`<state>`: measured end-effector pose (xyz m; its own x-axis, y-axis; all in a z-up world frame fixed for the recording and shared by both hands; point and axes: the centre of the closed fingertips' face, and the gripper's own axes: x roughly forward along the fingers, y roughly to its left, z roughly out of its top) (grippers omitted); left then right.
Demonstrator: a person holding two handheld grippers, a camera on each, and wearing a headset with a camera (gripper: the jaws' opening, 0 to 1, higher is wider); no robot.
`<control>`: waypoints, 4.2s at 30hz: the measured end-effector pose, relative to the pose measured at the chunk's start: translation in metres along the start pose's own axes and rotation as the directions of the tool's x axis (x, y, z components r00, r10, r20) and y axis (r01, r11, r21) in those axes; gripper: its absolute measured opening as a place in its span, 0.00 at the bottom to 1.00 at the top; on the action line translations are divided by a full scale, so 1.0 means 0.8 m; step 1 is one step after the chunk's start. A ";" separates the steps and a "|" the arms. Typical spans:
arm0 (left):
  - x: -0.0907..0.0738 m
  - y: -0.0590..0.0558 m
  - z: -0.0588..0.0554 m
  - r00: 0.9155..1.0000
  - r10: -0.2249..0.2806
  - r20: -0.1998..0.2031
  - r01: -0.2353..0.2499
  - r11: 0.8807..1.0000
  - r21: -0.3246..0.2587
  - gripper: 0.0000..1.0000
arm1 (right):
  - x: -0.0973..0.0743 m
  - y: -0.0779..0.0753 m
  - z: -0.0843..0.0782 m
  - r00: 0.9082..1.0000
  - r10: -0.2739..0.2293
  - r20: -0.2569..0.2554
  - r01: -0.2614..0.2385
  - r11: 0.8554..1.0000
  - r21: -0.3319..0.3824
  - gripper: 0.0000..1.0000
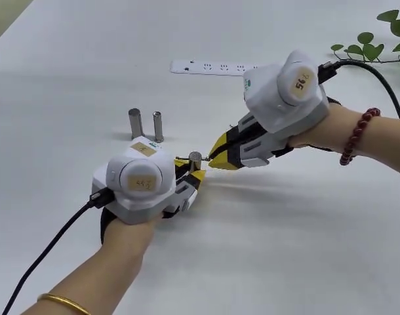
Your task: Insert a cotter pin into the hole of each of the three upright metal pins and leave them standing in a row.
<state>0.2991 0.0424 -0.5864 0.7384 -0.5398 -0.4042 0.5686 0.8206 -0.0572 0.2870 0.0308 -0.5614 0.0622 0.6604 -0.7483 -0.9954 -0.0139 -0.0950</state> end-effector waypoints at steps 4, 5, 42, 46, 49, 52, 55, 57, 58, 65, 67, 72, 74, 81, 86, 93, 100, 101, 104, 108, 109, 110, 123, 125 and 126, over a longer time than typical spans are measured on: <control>0.000 0.000 0.000 1.000 0.001 0.000 -0.001 1.000 -0.002 0.10 | 0.001 -0.001 0.001 1.000 -0.004 0.004 0.004 1.000 0.004 0.00; 0.000 0.000 0.000 1.000 0.002 0.000 -0.002 1.000 -0.001 0.10 | 0.002 -0.001 0.002 1.000 -0.004 0.004 0.004 1.000 0.003 0.00; -0.005 -0.002 -0.009 0.999 0.017 -0.034 -0.018 0.999 -0.030 0.14 | -0.005 0.006 0.005 0.997 -0.053 0.049 0.047 0.991 0.129 0.09; -0.005 0.000 -0.007 0.999 0.031 -0.028 -0.032 0.999 -0.036 0.13 | -0.008 0.004 0.002 0.996 -0.069 0.056 0.059 0.985 0.164 0.13; -0.004 0.001 -0.008 0.999 0.041 -0.031 -0.042 0.998 -0.039 0.12 | -0.010 0.005 0.002 0.995 -0.077 0.071 0.062 0.979 0.194 0.16; -0.003 0.002 -0.009 0.998 0.046 -0.036 -0.047 0.998 -0.038 0.11 | -0.012 0.006 0.000 0.994 -0.083 0.069 0.066 0.971 0.228 0.16; -0.003 0.002 -0.010 0.998 0.048 -0.037 -0.048 0.999 -0.024 0.10 | -0.013 0.005 -0.003 0.994 -0.092 0.064 0.074 0.967 0.245 0.17; -0.003 0.002 -0.010 0.998 0.047 -0.037 -0.048 0.999 -0.016 0.10 | -0.013 0.006 -0.005 0.994 -0.092 0.064 0.073 0.964 0.257 0.17; -0.003 0.002 -0.010 0.998 0.045 -0.037 -0.045 0.999 -0.013 0.10 | -0.013 0.006 -0.006 0.993 -0.099 0.060 0.080 0.963 0.258 0.17; -0.002 0.002 -0.009 0.999 0.030 -0.035 -0.031 0.999 -0.011 0.10 | -0.012 -0.002 -0.013 0.990 -0.127 0.060 0.102 0.944 0.313 0.15; -0.002 0.001 -0.009 0.999 0.027 -0.039 -0.027 1.000 0.009 0.10 | -0.013 -0.003 -0.014 0.990 -0.130 0.062 0.104 0.942 0.319 0.14; -0.001 0.000 -0.009 0.999 0.023 -0.040 -0.022 0.999 0.024 0.09 | -0.016 -0.005 -0.017 0.987 -0.154 0.048 0.129 0.934 0.334 0.11; -0.002 0.000 -0.009 0.999 0.023 -0.039 -0.022 0.999 0.025 0.09 | -0.016 -0.005 -0.018 0.986 -0.160 0.052 0.133 0.931 0.340 0.11; -0.005 0.006 -0.009 0.998 0.029 -0.048 -0.028 0.999 0.030 0.09 | -0.017 -0.003 -0.019 0.983 -0.174 0.054 0.145 0.926 0.348 0.15; -0.009 0.013 -0.008 0.998 0.035 -0.051 -0.033 0.999 0.041 0.09 | -0.018 -0.001 -0.020 0.982 -0.183 0.050 0.155 0.924 0.349 0.15; -0.018 0.025 -0.008 0.997 0.044 -0.060 -0.042 0.998 0.042 0.09 | -0.014 -0.001 -0.021 0.981 -0.188 0.049 0.159 0.920 0.357 0.15; -0.028 0.037 -0.005 0.996 0.064 -0.054 -0.062 0.997 0.043 0.09 | -0.010 -0.001 -0.018 0.980 -0.191 0.056 0.159 0.920 0.359 0.15; -0.029 0.039 -0.005 0.996 0.067 -0.052 -0.065 0.997 0.042 0.09 | -0.010 -0.002 -0.018 0.980 -0.191 0.056 0.159 0.920 0.358 0.15; -0.032 0.045 -0.007 0.995 0.079 -0.054 -0.077 0.996 0.040 0.09 | -0.010 -0.001 -0.014 0.979 -0.193 0.059 0.160 0.921 0.356 0.15; -0.040 0.057 -0.010 0.993 0.100 -0.056 -0.099 0.995 0.033 0.09 | -0.010 0.000 -0.011 0.979 -0.193 0.061 0.160 0.922 0.352 0.15; -0.041 0.059 -0.011 0.993 0.105 -0.057 -0.103 0.994 0.031 0.09 | -0.010 -0.001 -0.011 0.979 -0.194 0.061 0.161 0.923 0.350 0.15; -0.044 0.063 -0.011 0.992 0.116 -0.058 -0.115 0.993 0.033 0.09 | -0.010 -0.002 -0.011 0.979 -0.194 0.062 0.161 0.923 0.350 0.15; -0.057 0.083 -0.015 0.990 0.140 -0.035 -0.140 0.990 -0.006 0.09 | -0.002 0.002 -0.003 0.979 -0.189 0.079 0.149 0.923 0.354 0.16; -0.058 0.082 -0.016 0.991 0.134 -0.025 -0.135 0.991 -0.009 0.09 | -0.001 0.002 -0.001 0.978 -0.193 0.083 0.152 0.922 0.356 0.16; -0.059 0.082 -0.016 0.991 0.133 -0.022 -0.133 0.991 -0.009 0.08 | -0.001 0.001 -0.001 0.977 -0.196 0.083 0.154 0.921 0.357 0.16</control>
<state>0.2971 0.1240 -0.5830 0.7992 -0.4219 -0.4281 0.4620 0.8868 -0.0115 0.2859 0.0301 -0.5614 0.2497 0.7104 -0.6580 -0.9336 0.3570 0.0312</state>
